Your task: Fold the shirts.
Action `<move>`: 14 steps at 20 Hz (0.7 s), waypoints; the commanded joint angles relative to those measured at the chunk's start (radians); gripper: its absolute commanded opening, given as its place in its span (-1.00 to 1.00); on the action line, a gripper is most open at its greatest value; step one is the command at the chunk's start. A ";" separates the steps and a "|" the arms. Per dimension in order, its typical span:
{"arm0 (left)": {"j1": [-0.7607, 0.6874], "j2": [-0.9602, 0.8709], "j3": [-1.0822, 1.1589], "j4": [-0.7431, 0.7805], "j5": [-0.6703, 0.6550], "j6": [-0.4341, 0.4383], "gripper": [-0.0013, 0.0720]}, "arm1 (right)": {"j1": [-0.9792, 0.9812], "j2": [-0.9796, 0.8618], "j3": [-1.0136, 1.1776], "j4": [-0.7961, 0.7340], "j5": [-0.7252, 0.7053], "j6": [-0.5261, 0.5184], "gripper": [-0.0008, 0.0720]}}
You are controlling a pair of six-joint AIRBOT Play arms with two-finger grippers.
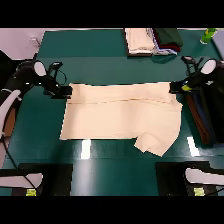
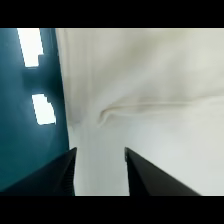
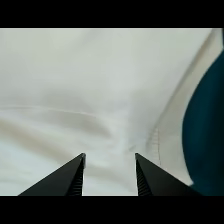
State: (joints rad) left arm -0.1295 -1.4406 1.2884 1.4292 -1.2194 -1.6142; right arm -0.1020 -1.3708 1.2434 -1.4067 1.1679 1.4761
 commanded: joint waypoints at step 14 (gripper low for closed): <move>0.000 0.451 -0.476 0.028 0.009 -0.088 0.05 | -0.153 0.520 -0.714 0.039 0.209 0.098 0.46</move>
State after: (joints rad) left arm -0.1295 -1.0042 0.8360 1.4578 -1.2251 -1.6962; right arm -0.2520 -0.8883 0.6228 -1.3994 1.3800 1.5509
